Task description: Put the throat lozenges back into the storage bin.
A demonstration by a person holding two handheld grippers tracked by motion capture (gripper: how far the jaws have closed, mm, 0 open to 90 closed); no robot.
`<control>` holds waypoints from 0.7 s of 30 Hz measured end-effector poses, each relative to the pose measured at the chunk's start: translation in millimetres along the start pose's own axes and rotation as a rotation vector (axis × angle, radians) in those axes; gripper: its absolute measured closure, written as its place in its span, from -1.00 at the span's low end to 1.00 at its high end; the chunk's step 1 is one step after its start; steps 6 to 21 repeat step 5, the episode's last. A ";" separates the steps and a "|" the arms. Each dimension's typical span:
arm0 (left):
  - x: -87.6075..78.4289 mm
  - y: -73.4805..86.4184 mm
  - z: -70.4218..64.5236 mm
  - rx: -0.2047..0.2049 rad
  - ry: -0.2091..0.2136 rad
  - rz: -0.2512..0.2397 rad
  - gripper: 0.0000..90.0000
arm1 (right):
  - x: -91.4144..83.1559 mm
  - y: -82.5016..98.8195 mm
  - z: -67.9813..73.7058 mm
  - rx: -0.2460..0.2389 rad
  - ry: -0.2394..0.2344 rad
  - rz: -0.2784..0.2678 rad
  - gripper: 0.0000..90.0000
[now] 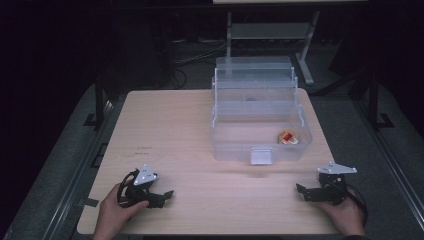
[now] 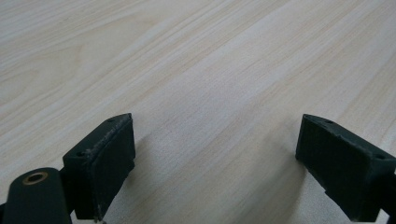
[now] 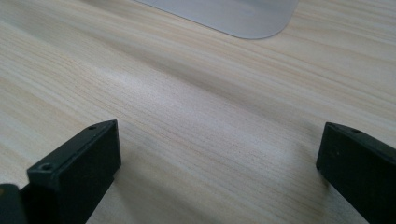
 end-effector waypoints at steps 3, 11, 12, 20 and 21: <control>-0.1 0.0 0.1 0.000 0.000 0.001 -0.75 | 0.0 0.0 0.0 0.000 0.000 0.000 -1.00; -0.1 0.0 0.0 0.000 0.000 0.001 -0.75 | 0.0 0.0 0.0 0.000 0.000 0.000 -1.00; -0.1 0.0 0.0 0.000 0.000 0.001 -0.75 | 0.0 0.0 0.0 0.000 0.000 0.000 -1.00; -0.1 0.0 0.0 0.000 0.000 0.001 -0.75 | 0.0 0.0 0.0 0.000 0.000 0.000 -1.00; -0.1 0.0 0.0 0.000 0.000 0.001 -0.75 | 0.0 0.0 0.0 0.000 0.000 0.000 -1.00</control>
Point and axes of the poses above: each handheld gripper's, and its own axes: x roughly forward along the jaws, y roughly out of its underside, z roughly to its left, the point moved 7 cm from there along x, roughly forward along the jaws, and after that the axes turned 15 degrees about -x, right-handed, at the moved point
